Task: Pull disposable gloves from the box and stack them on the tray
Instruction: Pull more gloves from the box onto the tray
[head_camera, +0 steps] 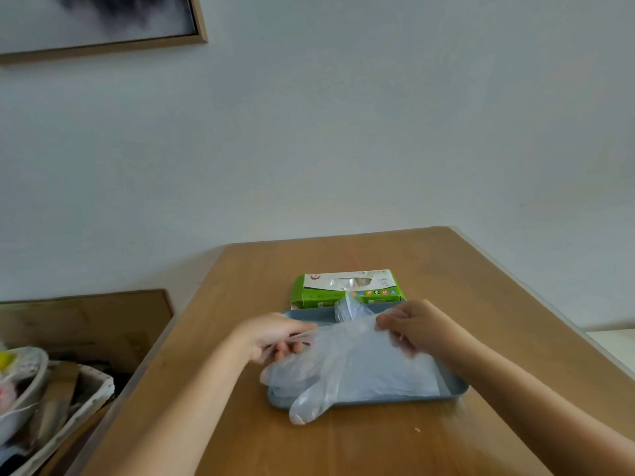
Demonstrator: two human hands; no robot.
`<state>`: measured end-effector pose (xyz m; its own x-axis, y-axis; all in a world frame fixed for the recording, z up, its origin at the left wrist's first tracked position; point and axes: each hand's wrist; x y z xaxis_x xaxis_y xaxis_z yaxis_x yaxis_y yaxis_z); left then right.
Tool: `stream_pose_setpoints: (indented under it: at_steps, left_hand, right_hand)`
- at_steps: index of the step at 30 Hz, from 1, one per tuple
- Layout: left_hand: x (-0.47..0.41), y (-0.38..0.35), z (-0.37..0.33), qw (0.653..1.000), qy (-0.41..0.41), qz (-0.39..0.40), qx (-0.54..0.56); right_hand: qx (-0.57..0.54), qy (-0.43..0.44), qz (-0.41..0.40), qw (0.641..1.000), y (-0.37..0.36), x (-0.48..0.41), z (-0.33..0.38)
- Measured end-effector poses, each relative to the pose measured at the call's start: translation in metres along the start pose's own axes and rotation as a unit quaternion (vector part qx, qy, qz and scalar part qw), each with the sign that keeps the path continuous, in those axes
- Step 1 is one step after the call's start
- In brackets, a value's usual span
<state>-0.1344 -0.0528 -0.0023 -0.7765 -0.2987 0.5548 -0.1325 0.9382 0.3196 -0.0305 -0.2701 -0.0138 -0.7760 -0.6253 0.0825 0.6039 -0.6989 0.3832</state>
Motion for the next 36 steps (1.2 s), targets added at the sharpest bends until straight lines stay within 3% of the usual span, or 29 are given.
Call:
stream_pose_setpoints:
  at_steps: [2, 7, 10, 13, 16, 18, 21, 23, 28, 30, 34, 36]
  left_hand:
    - [-0.004, 0.008, 0.0, 0.997, 0.004, -0.034, -0.072]
    - [-0.014, 0.014, -0.004, 0.971, -0.023, -0.15, -0.186]
    - [-0.015, 0.005, -0.007, 0.9, -0.113, -0.297, -0.297]
    - [0.003, -0.019, -0.016, 0.824, -0.271, -0.389, -0.31]
    - [0.015, -0.044, -0.023, 0.768, -0.429, -0.383, -0.283]
    - [0.016, -0.059, -0.023, 0.787, -0.462, -0.277, -0.301]
    - [0.002, -0.081, -0.01, 0.802, -0.428, -0.103, -0.405]
    - [-0.008, -0.091, 0.0, 0.811, -0.396, -0.061, -0.426]
    - [-0.025, -0.1, 0.008, 0.837, -0.387, -0.121, -0.367]
    - [-0.023, -0.104, 0.004, 0.816, -0.384, -0.142, -0.407]
    - [-0.032, -0.094, -0.005, 0.74, -0.316, -0.245, -0.541]
    - [-0.041, -0.084, -0.011, 0.732, -0.282, -0.285, -0.551]
  right_hand:
    - [0.093, -0.021, -0.021, 0.995, 0.006, -0.007, 0.002]
    - [0.188, -0.069, -0.016, 0.98, 0.006, -0.021, -0.006]
    - [0.224, -0.085, -0.016, 0.971, -0.002, -0.023, -0.013]
    - [0.237, -0.073, -0.03, 0.968, -0.005, -0.025, -0.02]
    - [0.226, -0.049, -0.024, 0.973, -0.002, -0.022, -0.021]
    - [0.224, -0.042, -0.024, 0.973, 0.0, -0.021, -0.023]
    - [0.24, -0.036, -0.024, 0.97, 0.002, -0.023, -0.026]
    - [0.238, -0.039, -0.028, 0.97, 0.002, -0.025, -0.027]
    - [0.249, -0.012, -0.038, 0.968, -0.001, -0.027, -0.032]
    - [0.25, -0.008, -0.049, 0.967, -0.003, -0.025, -0.033]
    - [0.244, -0.022, -0.053, 0.968, -0.005, -0.021, -0.03]
    - [0.257, -0.027, -0.065, 0.964, -0.006, -0.019, -0.029]
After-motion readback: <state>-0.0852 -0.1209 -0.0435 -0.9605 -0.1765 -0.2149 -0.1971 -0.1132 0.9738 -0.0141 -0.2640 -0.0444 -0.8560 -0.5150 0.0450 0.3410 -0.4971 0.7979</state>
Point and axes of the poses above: each hand's wrist, its own x-axis away from the middle knuckle, its own y-axis out of the back of the hand, z = x × y, and after that the axes turned 1 degree about y, right-handed
